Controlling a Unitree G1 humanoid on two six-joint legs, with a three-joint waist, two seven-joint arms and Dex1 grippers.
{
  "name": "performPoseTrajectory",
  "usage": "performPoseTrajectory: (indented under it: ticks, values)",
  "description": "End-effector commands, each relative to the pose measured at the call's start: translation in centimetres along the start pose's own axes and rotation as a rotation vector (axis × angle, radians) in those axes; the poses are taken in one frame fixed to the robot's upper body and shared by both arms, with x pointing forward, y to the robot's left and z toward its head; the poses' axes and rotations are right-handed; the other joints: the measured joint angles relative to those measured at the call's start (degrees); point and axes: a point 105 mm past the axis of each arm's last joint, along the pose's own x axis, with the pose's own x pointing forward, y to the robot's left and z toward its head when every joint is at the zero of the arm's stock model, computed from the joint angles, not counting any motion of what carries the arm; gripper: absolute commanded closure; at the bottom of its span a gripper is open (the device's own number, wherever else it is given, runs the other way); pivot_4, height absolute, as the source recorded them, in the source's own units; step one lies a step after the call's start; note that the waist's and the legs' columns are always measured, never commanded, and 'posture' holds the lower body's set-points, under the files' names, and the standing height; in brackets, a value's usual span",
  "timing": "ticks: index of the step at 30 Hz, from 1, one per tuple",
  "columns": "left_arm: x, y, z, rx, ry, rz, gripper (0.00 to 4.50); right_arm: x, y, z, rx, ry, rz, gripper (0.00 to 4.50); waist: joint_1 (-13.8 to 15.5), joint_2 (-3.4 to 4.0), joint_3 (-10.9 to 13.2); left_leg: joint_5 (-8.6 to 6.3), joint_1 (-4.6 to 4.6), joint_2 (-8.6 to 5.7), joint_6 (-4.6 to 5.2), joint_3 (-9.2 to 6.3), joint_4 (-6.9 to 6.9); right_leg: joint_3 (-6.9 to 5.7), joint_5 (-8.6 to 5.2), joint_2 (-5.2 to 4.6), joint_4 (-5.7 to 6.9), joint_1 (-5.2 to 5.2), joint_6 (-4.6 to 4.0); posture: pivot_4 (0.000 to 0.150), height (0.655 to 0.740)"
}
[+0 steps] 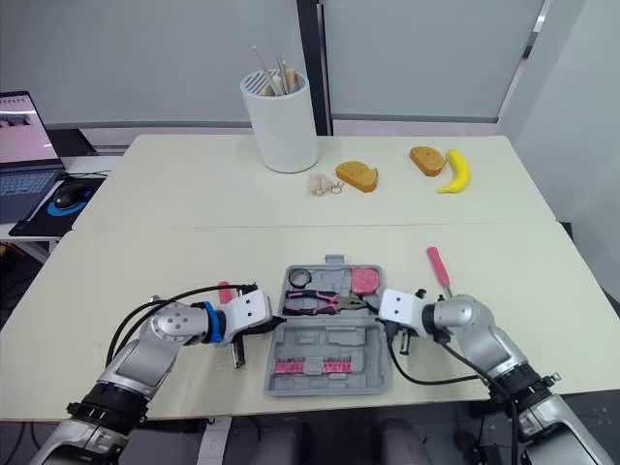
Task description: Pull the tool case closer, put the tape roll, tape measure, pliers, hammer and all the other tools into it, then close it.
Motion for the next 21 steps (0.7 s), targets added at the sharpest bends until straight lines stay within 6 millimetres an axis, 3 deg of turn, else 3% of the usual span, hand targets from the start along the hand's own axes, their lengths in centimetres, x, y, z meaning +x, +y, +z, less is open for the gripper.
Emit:
performPoseTrajectory:
  ticks: [1, 21]
  values:
    - [0.74, -0.22, 1.49, 0.031, -0.049, -0.011, 4.48, 0.15, -0.45, 2.81, -0.070, -0.095, -0.011, 4.50, 0.0, 0.00, 0.0, 0.00, 0.00, 0.01, 0.00, 0.00, 0.00, 0.00, 0.00, 0.00, 0.00, 0.00, 0.00, 0.150, 0.7400]
    - [0.62, 0.15, 1.42, 0.020, -0.046, 0.001, 4.48, -0.11, -1.06, 2.88, -0.066, -0.099, -0.047, 4.50, 0.0, 0.00, 0.0, 0.00, 0.00, 0.02, 0.00, -0.01, 0.00, 0.00, 0.00, 0.00, 0.01, -0.01, 0.00, 0.150, 0.7400]
